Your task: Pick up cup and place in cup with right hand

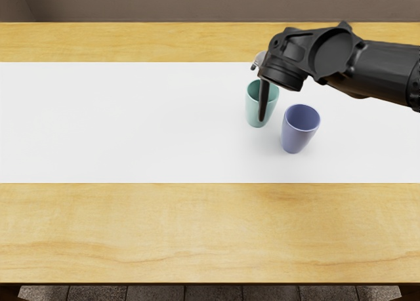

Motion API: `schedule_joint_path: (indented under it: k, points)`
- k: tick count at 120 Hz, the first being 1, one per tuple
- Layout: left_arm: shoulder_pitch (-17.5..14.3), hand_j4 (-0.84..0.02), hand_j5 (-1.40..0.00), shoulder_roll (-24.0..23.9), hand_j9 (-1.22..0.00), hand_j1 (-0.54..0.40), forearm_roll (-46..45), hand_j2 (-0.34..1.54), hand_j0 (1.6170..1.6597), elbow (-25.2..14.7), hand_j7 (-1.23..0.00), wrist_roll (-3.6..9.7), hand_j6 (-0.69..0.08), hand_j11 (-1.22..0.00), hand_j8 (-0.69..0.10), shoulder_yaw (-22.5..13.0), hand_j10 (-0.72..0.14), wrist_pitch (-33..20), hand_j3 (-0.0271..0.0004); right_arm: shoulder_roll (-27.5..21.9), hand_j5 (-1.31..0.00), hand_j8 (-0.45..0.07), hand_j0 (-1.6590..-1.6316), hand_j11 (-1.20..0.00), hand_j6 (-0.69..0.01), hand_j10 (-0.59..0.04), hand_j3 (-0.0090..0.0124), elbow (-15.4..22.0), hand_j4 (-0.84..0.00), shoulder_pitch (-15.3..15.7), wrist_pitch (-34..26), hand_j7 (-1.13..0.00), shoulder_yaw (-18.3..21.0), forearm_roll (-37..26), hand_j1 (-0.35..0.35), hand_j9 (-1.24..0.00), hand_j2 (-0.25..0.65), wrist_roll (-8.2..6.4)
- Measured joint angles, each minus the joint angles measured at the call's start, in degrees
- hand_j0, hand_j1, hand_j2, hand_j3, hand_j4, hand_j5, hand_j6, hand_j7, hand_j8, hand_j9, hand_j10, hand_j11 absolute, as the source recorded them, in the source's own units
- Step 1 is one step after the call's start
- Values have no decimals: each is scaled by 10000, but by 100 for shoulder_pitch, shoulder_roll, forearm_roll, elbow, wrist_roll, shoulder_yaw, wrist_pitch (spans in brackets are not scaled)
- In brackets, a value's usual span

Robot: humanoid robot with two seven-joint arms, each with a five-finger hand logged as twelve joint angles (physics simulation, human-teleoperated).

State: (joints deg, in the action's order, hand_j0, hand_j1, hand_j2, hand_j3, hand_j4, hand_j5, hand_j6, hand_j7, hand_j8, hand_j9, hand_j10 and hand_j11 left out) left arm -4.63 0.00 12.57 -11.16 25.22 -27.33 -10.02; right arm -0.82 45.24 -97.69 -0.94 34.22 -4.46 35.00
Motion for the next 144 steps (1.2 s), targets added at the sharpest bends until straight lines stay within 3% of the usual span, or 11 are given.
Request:
schedule_joint_path:
  k: [100,107,109,110,111,112,118,129,134,135,144]
  points:
    - [6,-1,0,0,0,3491,0,1,16581,0,0,1,-2,0,-1,0,-1,0,0,82,-2698,-2101,-16581,-2696,-2109,-2091,0,-586,-2097,397,390,-2694,-209,-97,-1012,-2697,-402,0]
    - [6,-1,-1,0,-1,3490,0,1,16581,0,-1,1,-2,-1,-2,0,-1,0,0,82,-3062,-2522,-16577,-3065,-2954,-2465,-15,-597,-2472,416,409,-3104,-238,-114,-652,-3065,-437,0]
    - [6,-1,-1,0,-1,3490,0,1,16581,0,-1,1,-2,-1,-1,0,-1,0,0,82,-3158,-2252,-16577,-3180,-2943,-2566,-6,-599,-2593,423,409,-3225,-244,-122,-543,-3180,-453,0]
    - [6,-1,-1,0,-1,3490,0,1,16581,0,-1,1,-2,-1,-2,0,-1,0,0,82,-3191,-2080,-16576,-3228,-2709,-2629,-16,-601,-2670,426,407,-3282,-246,-129,-497,-3228,-454,0]
    - [6,-1,-1,0,-1,3490,0,1,16581,0,-1,1,-2,-1,-2,0,-1,0,0,82,-3254,-1907,-16577,-3288,-2491,-2658,2,-602,-2704,430,407,-3336,-248,-131,-442,-3288,-471,0]
    - [6,-1,-1,0,-1,3490,0,1,16581,0,-1,1,-2,-1,-2,0,-1,0,0,82,-3304,-1746,-16577,-3346,-2399,-2691,4,-603,-2750,434,406,-3390,-249,-135,-391,-3346,-484,0]
    - [5,-1,0,0,0,3490,0,0,16581,0,0,1,-2,0,-1,0,-1,0,0,80,-3529,-1937,-16579,-3644,-1944,-2870,0,-609,-2559,456,393,-3672,-250,-182,-116,-3653,-551,0]
    - [6,-1,0,0,0,3491,-1,0,16580,0,0,1,-2,0,-2,-1,-1,0,1,78,-4109,-2013,-16581,-4092,-2126,-3084,3,-641,-2690,491,370,-4103,-252,-272,329,-4112,-687,1]
    - [6,-2,0,0,0,3491,-1,0,16580,0,0,1,-3,0,-2,-1,-2,0,0,79,-4256,-1706,-16579,-4245,-2022,-3269,-8,-663,-2700,520,353,-4271,-256,-316,461,-4273,-688,1]
    - [6,-2,-1,0,0,3490,-1,0,16580,0,0,1,-2,0,-2,0,-2,0,0,79,-4285,-1737,-16579,-4284,-2000,-3300,4,-666,-2732,524,349,-4302,-258,-323,486,-4309,-690,1]
    - [5,-1,-2,0,-2,3489,-1,1,16581,0,-2,1,-2,-2,-2,0,-2,0,-1,80,-4545,-1740,-16581,-4576,-1953,-3444,11,-682,-2536,552,335,-4555,-277,-370,730,-4594,-761,1]
